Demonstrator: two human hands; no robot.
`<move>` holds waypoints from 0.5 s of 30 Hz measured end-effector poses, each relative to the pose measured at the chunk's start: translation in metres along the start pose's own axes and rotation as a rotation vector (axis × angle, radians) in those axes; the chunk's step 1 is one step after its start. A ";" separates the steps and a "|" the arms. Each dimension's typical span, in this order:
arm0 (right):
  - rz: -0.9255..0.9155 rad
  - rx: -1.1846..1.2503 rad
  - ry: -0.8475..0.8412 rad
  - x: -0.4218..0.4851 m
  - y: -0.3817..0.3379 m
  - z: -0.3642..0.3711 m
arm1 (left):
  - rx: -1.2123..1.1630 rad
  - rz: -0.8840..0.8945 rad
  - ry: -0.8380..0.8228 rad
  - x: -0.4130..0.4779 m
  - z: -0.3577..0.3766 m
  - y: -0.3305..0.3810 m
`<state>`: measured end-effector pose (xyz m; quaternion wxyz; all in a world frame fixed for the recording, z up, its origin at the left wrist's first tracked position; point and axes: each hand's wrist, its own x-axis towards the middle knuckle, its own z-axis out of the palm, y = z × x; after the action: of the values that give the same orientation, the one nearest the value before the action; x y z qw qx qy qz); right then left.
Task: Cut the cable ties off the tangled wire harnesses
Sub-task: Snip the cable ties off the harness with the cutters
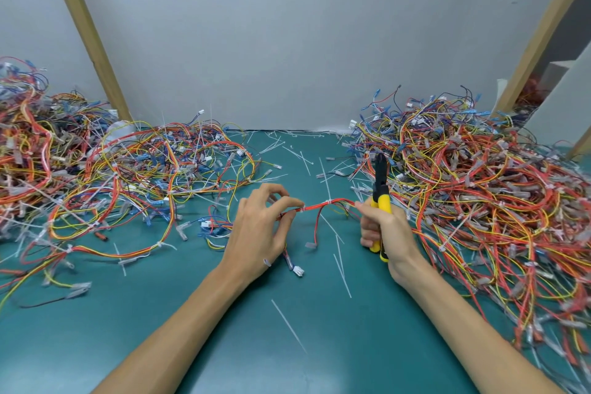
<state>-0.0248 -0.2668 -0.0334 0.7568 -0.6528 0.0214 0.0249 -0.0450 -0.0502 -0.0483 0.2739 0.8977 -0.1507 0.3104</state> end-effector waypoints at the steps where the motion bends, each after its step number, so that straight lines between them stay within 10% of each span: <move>1: 0.001 0.008 0.001 0.000 0.000 0.001 | 0.014 0.014 0.001 0.000 0.000 0.000; 15: -0.009 0.081 -0.035 -0.004 0.000 -0.003 | -0.079 -0.082 -0.146 0.003 0.002 -0.005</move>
<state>-0.0290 -0.2695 -0.0338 0.7831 -0.6210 0.0061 0.0322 -0.0392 -0.0478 -0.0497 0.3098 0.9119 -0.1455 0.2266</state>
